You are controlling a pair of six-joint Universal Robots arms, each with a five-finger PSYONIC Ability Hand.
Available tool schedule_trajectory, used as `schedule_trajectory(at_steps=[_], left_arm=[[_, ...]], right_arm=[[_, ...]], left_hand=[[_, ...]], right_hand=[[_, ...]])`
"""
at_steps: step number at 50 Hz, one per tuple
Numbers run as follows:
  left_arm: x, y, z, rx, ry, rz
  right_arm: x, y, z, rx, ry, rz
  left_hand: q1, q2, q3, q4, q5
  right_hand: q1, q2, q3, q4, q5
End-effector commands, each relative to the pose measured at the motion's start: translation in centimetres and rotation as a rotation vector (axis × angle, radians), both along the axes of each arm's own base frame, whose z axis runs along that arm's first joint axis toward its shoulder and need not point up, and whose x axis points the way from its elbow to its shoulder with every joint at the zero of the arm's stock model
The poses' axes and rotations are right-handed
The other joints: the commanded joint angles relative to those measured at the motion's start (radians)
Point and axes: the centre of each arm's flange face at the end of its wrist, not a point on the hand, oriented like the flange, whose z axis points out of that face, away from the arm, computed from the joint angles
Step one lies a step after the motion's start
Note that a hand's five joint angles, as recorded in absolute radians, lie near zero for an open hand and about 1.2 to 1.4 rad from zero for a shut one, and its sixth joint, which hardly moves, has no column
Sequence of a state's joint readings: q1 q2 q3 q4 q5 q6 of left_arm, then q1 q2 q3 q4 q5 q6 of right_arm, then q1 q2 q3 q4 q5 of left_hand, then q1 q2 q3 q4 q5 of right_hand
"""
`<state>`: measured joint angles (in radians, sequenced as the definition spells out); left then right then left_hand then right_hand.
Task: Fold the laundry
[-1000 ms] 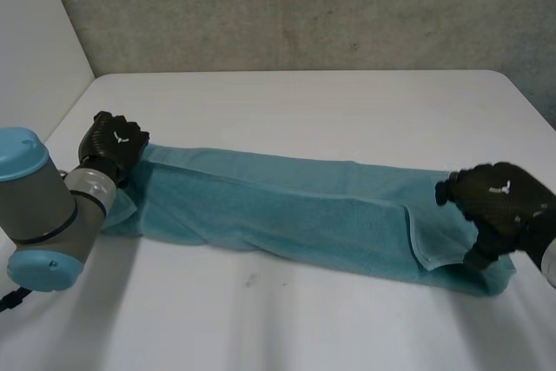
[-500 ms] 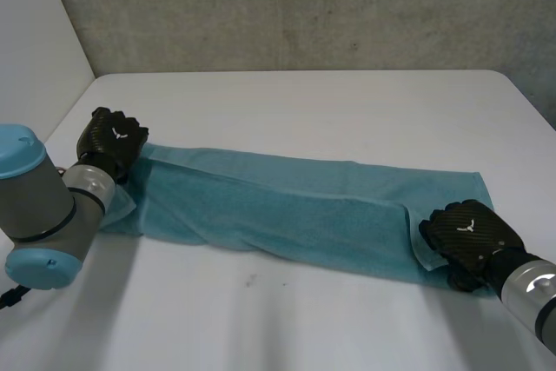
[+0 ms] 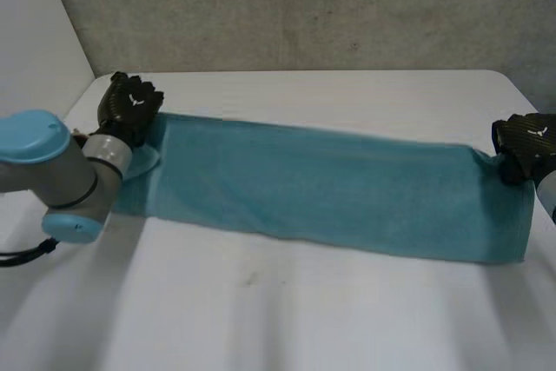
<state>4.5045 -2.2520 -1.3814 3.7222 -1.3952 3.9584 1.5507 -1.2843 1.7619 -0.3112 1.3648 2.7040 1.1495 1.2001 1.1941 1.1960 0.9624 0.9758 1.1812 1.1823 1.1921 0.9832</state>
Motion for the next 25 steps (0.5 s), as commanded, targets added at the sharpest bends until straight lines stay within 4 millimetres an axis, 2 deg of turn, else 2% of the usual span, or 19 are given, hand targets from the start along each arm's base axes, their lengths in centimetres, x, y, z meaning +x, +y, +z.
schedule_trajectory(at_steps=[1,2,5,9,14,15,16,17,18,19,20,21,22,25], left_arm=[[-1.3,-3.5,-1.5,-0.05,0.003,-0.035],[-1.3,-3.5,-1.5,-0.05,0.003,-0.035],[-1.5,-4.4,-2.5,-0.052,0.002,-0.035],[-1.7,-4.9,-3.7,-0.047,-0.001,-0.04],[-2.1,-4.8,-4.1,-0.054,-0.002,-0.059],[-2.1,-4.8,-4.1,-0.054,-0.002,-0.059],[-2.5,-4.6,-4.1,-0.065,-0.004,-0.073],[-2.5,-4.6,-4.1,-0.065,-0.004,-0.074],[-2.7,-4.3,-4.2,-0.069,-0.004,-0.084],[-2.8,-4.1,-4.4,-0.073,-0.005,-0.096],[-2.8,-4.0,-4.4,-0.073,-0.005,-0.096],[-3.0,-3.8,-4.5,-0.075,-0.006,-0.108],[-3.2,-3.5,-4.5,-0.078,-0.007,-0.12],[-3.3,-3.2,-4.0,-0.092,-0.005,-0.129]], right_arm=[[-0.9,-3.3,-1.7,0.01,0.014,-0.088],[-1.1,-3.9,-2.5,0.02,0.018,-0.115],[-1.5,-5.2,-3.3,-0.011,0.024,-0.15],[-1.6,-6.0,-3.0,-0.06,0.026,-0.161],[-1.5,-6.9,-2.8,-0.104,0.018,-0.156],[-1.3,-7.1,-2.9,-0.113,0.017,-0.152],[-1.2,-7.4,-3.0,-0.12,0.017,-0.147],[-1.1,-7.4,-3.0,-0.12,0.017,-0.147],[-1.1,-7.7,-3.1,-0.124,0.017,-0.151],[-1.0,-7.9,-3.1,-0.123,0.017,-0.15],[-1.0,-7.9,-3.1,-0.123,0.017,-0.15],[-0.9,-7.9,-3.1,-0.123,0.017,-0.15],[-0.9,-7.8,-3.2,-0.12,0.017,-0.15],[-0.9,-7.6,-3.2,-0.114,0.018,-0.148]], left_hand=[[0.247,0.196,0.202,0.2,0.259],[0.247,0.196,0.202,0.2,0.259],[0.247,0.196,0.202,0.2,0.259],[0.247,0.196,0.202,0.2,0.259],[0.247,0.196,0.202,0.2,0.259],[0.247,0.196,0.202,0.2,0.259],[0.247,0.196,0.202,0.2,0.259],[0.247,0.196,0.202,0.2,0.259],[0.096,0.045,0.051,0.05,0.109],[-0.402,-0.453,-0.447,-0.449,-0.39],[-0.407,-0.458,-0.452,-0.454,-0.395],[-0.797,-0.848,-0.842,-0.843,-0.784],[-0.975,-1.026,-1.02,-1.021,-0.962],[-0.974,-1.025,-1.019,-1.021,-0.962]], right_hand=[[0.42,0.215,0.214,0.204,0.239],[0.42,0.215,0.214,0.204,0.239],[0.42,0.215,0.214,0.204,0.239],[0.42,0.215,0.214,0.204,0.239],[0.42,0.215,0.214,0.204,0.239],[0.317,0.111,0.11,0.101,0.135],[-0.109,-0.314,-0.315,-0.325,-0.29],[-0.113,-0.318,-0.319,-0.329,-0.295],[-0.508,-0.714,-0.715,-0.724,-0.69],[-0.684,-0.889,-0.89,-0.9,-0.865],[-0.685,-0.891,-0.892,-0.902,-0.867],[-0.743,-0.949,-0.95,-0.96,-0.925],[-0.779,-0.984,-0.985,-0.995,-0.961],[-0.779,-0.985,-0.986,-0.996,-0.961]])
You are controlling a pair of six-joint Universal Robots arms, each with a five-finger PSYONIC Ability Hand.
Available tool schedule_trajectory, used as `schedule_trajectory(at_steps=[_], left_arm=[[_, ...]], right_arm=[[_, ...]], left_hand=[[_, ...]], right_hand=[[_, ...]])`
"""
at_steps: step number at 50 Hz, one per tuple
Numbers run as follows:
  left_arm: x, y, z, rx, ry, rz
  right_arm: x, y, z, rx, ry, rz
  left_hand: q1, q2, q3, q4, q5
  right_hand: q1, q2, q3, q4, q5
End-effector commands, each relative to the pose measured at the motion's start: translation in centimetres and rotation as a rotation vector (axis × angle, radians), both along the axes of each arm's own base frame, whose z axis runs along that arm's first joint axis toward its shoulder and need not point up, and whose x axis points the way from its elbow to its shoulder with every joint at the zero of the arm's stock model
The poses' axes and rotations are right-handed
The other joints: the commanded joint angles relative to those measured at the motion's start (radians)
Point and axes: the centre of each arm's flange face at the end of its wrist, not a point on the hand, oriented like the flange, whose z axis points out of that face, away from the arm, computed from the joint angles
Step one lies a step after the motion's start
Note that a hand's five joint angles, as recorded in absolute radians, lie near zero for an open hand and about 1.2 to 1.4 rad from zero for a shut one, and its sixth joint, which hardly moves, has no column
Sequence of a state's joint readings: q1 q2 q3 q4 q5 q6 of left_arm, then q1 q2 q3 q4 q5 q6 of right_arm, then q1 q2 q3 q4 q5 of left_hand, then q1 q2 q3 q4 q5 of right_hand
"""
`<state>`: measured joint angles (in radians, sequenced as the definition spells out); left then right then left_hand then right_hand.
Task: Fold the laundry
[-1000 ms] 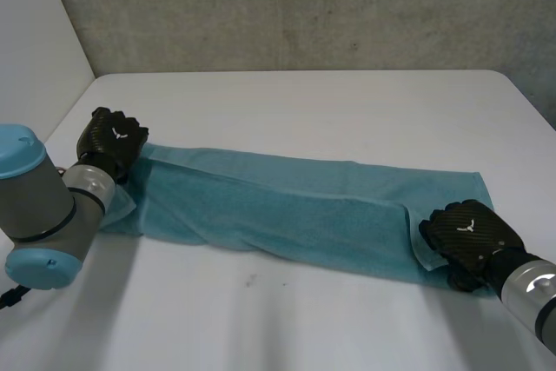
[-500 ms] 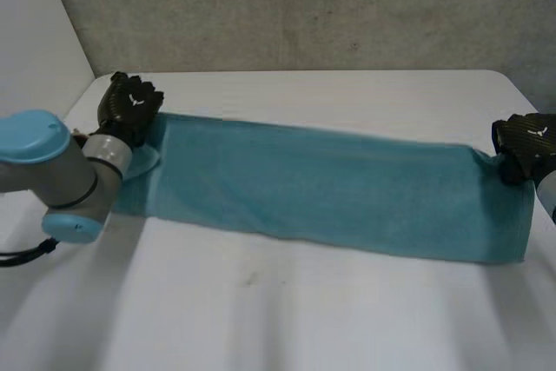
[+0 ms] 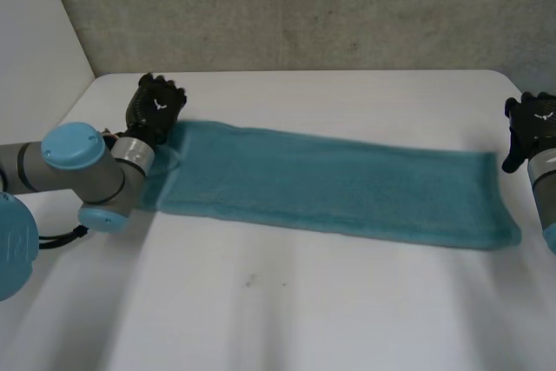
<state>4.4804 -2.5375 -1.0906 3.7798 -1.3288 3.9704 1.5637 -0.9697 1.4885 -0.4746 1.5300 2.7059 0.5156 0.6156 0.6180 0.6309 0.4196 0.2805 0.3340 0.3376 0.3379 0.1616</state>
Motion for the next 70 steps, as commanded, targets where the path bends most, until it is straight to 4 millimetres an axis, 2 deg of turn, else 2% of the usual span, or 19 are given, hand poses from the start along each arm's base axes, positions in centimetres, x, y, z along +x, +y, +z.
schedule_trajectory(at_steps=[1,8,14,19,22,25,29,34,43,48,49,53,54,56,57,58,59,61,70], left_arm=[[-0.5,1.1,0.3,-0.024,0.0,-0.041],[-0.6,1.9,1.7,-0.026,-0.006,-0.074],[-0.5,3.4,3.0,0.011,-0.005,-0.102],[-0.5,6.0,4.3,0.154,0.038,-0.145],[-0.7,6.5,4.6,0.203,0.072,-0.16],[-0.8,7.4,5.0,0.324,0.164,-0.184],[-0.8,7.9,4.9,0.415,0.233,-0.201],[-0.9,8.4,4.6,0.444,0.24,-0.201],[-1.2,8.2,5.0,0.4,0.248,-0.179],[-2.0,9.6,4.8,0.429,0.228,-0.197],[-2.4,10.5,4.6,0.442,0.212,-0.204],[-1.6,11.6,3.6,0.429,0.116,-0.16],[-1.6,11.6,3.6,0.429,0.115,-0.16],[0.6,10.3,3.2,0.359,0.036,-0.065],[0.6,10.3,3.2,0.359,0.036,-0.064],[1.9,9.3,3.2,0.321,0.001,-0.01],[1.9,9.3,3.2,0.32,0.001,-0.01],[3.5,7.8,3.0,0.25,-0.055,0.055],[4.1,5.6,1.6,0.177,-0.072,0.077]], right_arm=[[0.2,0.0,-0.1,0.008,0.0,0.003],[0.4,1.3,1.6,-0.007,0.0,0.014],[0.5,1.8,1.2,0.009,0.003,0.019],[0.7,1.9,1.1,0.014,0.004,0.023],[0.8,1.9,1.1,0.014,0.004,0.025],[1.0,2.0,1.1,0.014,0.007,0.03],[1.1,2.1,1.0,0.017,0.009,0.033],[1.3,2.2,0.9,0.021,0.009,0.037],[1.3,2.2,0.7,0.029,0.013,0.041],[1.8,2.5,0.5,0.033,0.015,0.053],[1.9,2.5,0.5,0.035,0.015,0.056],[1.9,2.6,0.4,0.036,0.017,0.058],[1.9,2.6,0.4,0.038,0.015,0.058],[1.9,2.6,0.4,0.038,0.017,0.059],[1.9,2.6,0.4,0.036,0.017,0.059],[1.9,2.6,0.4,0.036,0.017,0.059],[1.9,2.6,0.4,0.036,0.017,0.059],[2.0,2.6,0.4,0.036,0.017,0.061],[2.6,3.0,0.2,0.043,0.019,0.078]], left_hand=[[-0.34,-0.44,-0.443,-0.456,-0.419],[-0.341,-0.441,-0.443,-0.456,-0.42],[-0.341,-0.441,-0.443,-0.456,-0.42],[-0.34,-0.44,-0.443,-0.456,-0.419],[-0.34,-0.44,-0.443,-0.456,-0.419],[-0.34,-0.44,-0.443,-0.456,-0.419],[-0.341,-0.441,-0.443,-0.456,-0.42],[-0.341,-0.441,-0.443,-0.456,-0.42],[-0.341,-0.441,-0.443,-0.456,-0.42],[-0.341,-0.441,-0.443,-0.456,-0.42],[-0.341,-0.441,-0.443,-0.456,-0.42],[-0.34,-0.44,-0.443,-0.456,-0.419],[-0.34,-0.44,-0.443,-0.456,-0.419],[-0.337,-0.437,-0.44,-0.453,-0.416],[-0.337,-0.437,-0.44,-0.453,-0.416],[-0.34,-0.44,-0.443,-0.455,-0.419],[-0.34,-0.44,-0.443,-0.456,-0.419],[-0.341,-0.441,-0.443,-0.456,-0.42],[-0.341,-0.441,-0.443,-0.456,-0.42]], right_hand=[[-0.084,-0.137,-0.141,-0.141,-0.14],[-0.084,-0.137,-0.141,-0.141,-0.14],[-0.084,-0.137,-0.141,-0.141,-0.14],[-0.084,-0.137,-0.141,-0.141,-0.14],[-0.084,-0.137,-0.141,-0.141,-0.14],[-0.084,-0.137,-0.141,-0.141,-0.14],[-0.084,-0.137,-0.141,-0.141,-0.14],[-0.084,-0.137,-0.141,-0.141,-0.14],[-0.084,-0.137,-0.141,-0.141,-0.14],[-0.087,-0.14,-0.144,-0.144,-0.142],[-0.087,-0.14,-0.144,-0.144,-0.142],[-0.087,-0.14,-0.144,-0.144,-0.142],[-0.09,-0.143,-0.147,-0.147,-0.145],[-0.09,-0.143,-0.147,-0.147,-0.145],[-0.087,-0.14,-0.144,-0.144,-0.143],[-0.087,-0.14,-0.144,-0.144,-0.142],[-0.09,-0.143,-0.147,-0.147,-0.145],[-0.09,-0.143,-0.147,-0.147,-0.145],[-0.09,-0.143,-0.147,-0.147,-0.145]])
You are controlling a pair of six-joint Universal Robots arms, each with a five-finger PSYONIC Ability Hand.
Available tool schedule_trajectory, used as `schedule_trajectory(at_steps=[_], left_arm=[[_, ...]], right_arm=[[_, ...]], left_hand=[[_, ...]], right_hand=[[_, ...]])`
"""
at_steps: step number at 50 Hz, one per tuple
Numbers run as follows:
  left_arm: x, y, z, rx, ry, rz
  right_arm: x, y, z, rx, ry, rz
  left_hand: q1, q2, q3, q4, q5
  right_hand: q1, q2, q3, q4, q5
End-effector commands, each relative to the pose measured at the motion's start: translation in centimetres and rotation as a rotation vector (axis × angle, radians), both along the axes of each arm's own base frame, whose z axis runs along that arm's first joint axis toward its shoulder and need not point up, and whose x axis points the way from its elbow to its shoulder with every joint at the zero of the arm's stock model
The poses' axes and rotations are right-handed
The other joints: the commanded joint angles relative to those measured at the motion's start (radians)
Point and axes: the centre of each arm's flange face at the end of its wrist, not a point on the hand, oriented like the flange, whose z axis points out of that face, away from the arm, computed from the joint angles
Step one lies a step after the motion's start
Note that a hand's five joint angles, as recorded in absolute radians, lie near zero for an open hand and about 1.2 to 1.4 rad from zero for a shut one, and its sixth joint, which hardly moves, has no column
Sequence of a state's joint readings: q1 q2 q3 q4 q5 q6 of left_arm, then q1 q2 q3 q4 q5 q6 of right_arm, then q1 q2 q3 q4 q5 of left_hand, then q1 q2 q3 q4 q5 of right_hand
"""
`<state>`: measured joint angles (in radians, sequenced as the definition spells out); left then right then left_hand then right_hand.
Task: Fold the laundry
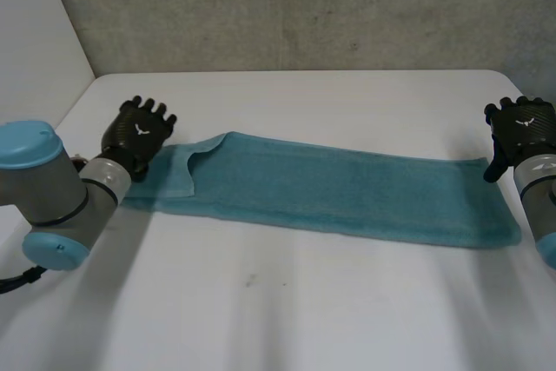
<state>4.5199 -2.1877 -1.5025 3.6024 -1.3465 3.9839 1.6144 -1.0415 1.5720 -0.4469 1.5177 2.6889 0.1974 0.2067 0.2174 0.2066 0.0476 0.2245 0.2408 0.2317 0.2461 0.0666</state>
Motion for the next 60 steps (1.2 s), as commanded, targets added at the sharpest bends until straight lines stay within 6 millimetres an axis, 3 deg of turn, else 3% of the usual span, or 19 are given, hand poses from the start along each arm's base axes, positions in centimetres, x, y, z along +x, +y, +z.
schedule_trajectory(at_steps=[1,12,21,27,35,36,37,39,42,44,52,58,60], left_arm=[[0.5,-2.2,-1.4,-0.055,-0.012,0.015],[0.5,-6.5,-3.5,-0.095,-0.009,0.037],[1.7,-10.2,-0.7,-0.237,0.013,0.098],[2.0,-10.3,-0.2,-0.26,0.015,0.126],[1.8,-7.0,0.8,-0.194,0.017,0.096],[1.5,-5.4,1.1,-0.164,0.031,0.079],[1.5,-5.4,1.1,-0.164,0.031,0.079],[0.6,-2.4,1.6,-0.088,0.092,0.036],[0.1,-1.2,1.6,-0.04,0.128,0.006],[-0.9,0.9,1.1,0.065,0.189,-0.054],[-2.6,2.5,0.4,0.173,0.268,-0.1],[-3.8,2.2,-0.3,0.185,0.317,-0.117],[-4.6,1.9,-1.5,0.193,0.314,-0.107]], right_arm=[[0.6,0.4,-0.2,0.007,0.002,0.015],[0.5,0.4,-0.3,0.011,0.002,0.014],[0.6,0.5,-0.3,0.011,0.002,0.015],[0.5,0.6,-0.4,0.015,0.002,0.015],[0.5,0.6,-0.4,0.016,0.002,0.015],[0.5,0.6,-0.4,0.016,0.002,0.015],[0.5,0.6,-0.4,0.016,0.002,0.015],[0.5,0.6,-0.5,0.017,0.004,0.016],[0.5,0.6,-0.5,0.017,0.004,0.016],[0.5,0.6,-0.4,0.016,0.005,0.016],[0.9,0.8,-0.6,0.017,0.037,0.028],[1.1,1.0,-0.8,0.022,0.058,0.035],[1.1,1.0,-0.8,0.024,0.056,0.034]], left_hand=[[-0.023,-0.032,-0.043,-0.032,-0.048],[-0.019,-0.028,-0.039,-0.028,-0.044],[-0.004,-0.014,-0.024,-0.014,-0.029],[-0.004,-0.014,-0.024,-0.014,-0.029],[-0.007,-0.017,-0.027,-0.017,-0.032],[-0.007,-0.017,-0.027,-0.017,-0.032],[-0.007,-0.017,-0.027,-0.017,-0.032],[-0.007,-0.017,-0.027,-0.017,-0.032],[-0.007,-0.017,-0.027,-0.017,-0.032],[0.016,0.007,-0.004,0.007,-0.009],[0.016,0.007,-0.004,0.007,-0.009],[0.019,0.01,-0.001,0.01,-0.006],[0.022,0.013,0.002,0.013,-0.003]], right_hand=[[-0.034,-0.05,-0.041,-0.055,-0.05],[-0.034,-0.05,-0.041,-0.055,-0.05],[-0.034,-0.05,-0.041,-0.055,-0.05],[-0.034,-0.05,-0.041,-0.055,-0.05],[-0.034,-0.05,-0.041,-0.055,-0.05],[-0.034,-0.05,-0.041,-0.055,-0.05],[-0.034,-0.05,-0.041,-0.055,-0.05],[-0.037,-0.053,-0.044,-0.058,-0.053],[-0.043,-0.059,-0.05,-0.064,-0.059],[-0.048,-0.065,-0.056,-0.07,-0.065],[-0.05,-0.066,-0.057,-0.072,-0.067],[-0.05,-0.066,-0.057,-0.072,-0.067],[-0.05,-0.066,-0.057,-0.072,-0.067]])
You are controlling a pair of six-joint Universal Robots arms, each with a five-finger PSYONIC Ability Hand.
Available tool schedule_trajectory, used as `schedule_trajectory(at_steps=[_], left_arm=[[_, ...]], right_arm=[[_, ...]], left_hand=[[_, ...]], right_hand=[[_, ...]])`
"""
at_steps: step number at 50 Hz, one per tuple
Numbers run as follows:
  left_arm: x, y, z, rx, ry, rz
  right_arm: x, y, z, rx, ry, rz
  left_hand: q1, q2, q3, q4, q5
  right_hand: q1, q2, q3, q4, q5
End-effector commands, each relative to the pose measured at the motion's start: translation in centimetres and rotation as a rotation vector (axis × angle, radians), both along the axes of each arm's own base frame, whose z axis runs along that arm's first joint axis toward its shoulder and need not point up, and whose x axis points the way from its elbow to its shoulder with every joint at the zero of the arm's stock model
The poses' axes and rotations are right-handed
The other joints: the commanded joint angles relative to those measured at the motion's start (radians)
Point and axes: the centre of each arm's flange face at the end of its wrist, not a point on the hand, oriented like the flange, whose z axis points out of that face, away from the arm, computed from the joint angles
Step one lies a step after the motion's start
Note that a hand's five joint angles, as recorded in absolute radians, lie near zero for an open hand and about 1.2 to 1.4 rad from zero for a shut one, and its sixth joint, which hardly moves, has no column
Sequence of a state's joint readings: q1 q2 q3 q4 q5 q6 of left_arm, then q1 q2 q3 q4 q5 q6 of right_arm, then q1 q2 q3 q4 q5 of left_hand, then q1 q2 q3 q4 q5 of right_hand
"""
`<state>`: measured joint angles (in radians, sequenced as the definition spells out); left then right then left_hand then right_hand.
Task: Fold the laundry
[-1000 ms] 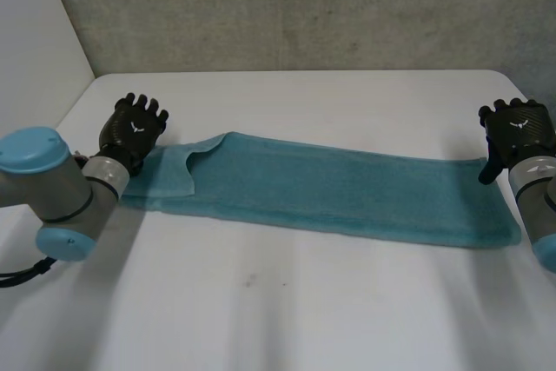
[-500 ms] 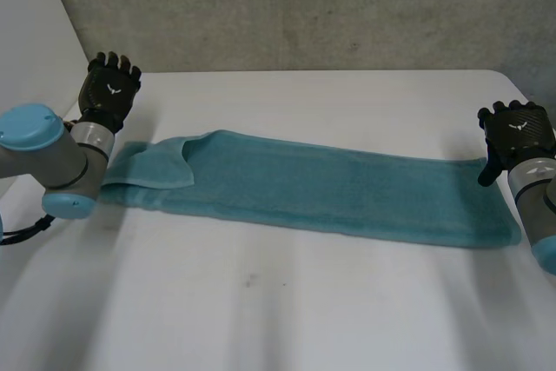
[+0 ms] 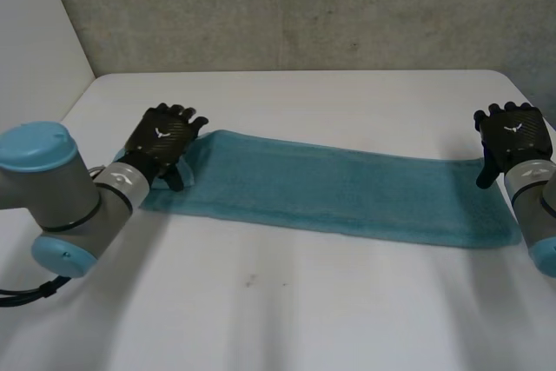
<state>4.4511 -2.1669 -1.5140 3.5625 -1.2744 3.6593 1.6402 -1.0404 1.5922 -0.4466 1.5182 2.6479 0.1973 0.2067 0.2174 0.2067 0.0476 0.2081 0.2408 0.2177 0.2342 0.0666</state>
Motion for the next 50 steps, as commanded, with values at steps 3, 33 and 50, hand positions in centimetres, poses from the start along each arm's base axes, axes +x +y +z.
schedule_trajectory(at_steps=[3,33,50], left_arm=[[-1.8,-1.7,-3.0,0.011,0.019,0.041],[5.3,-14.0,0.9,-0.449,-0.051,0.381],[4.1,-4.9,-0.7,-0.127,-0.142,0.235]], right_arm=[[0.1,0.3,-0.3,0.008,0.015,0.005],[0.2,0.4,-0.5,0.016,0.015,0.007],[0.1,0.4,-0.4,0.014,0.017,0.006]], left_hand=[[0.022,0.013,0.002,0.013,-0.003],[0.031,0.022,0.011,0.022,0.006],[0.019,0.01,-0.001,0.01,-0.006]], right_hand=[[-0.034,-0.066,-0.043,-0.06,-0.067],[-0.034,-0.066,-0.043,-0.06,-0.067],[-0.034,-0.066,-0.043,-0.06,-0.067]])
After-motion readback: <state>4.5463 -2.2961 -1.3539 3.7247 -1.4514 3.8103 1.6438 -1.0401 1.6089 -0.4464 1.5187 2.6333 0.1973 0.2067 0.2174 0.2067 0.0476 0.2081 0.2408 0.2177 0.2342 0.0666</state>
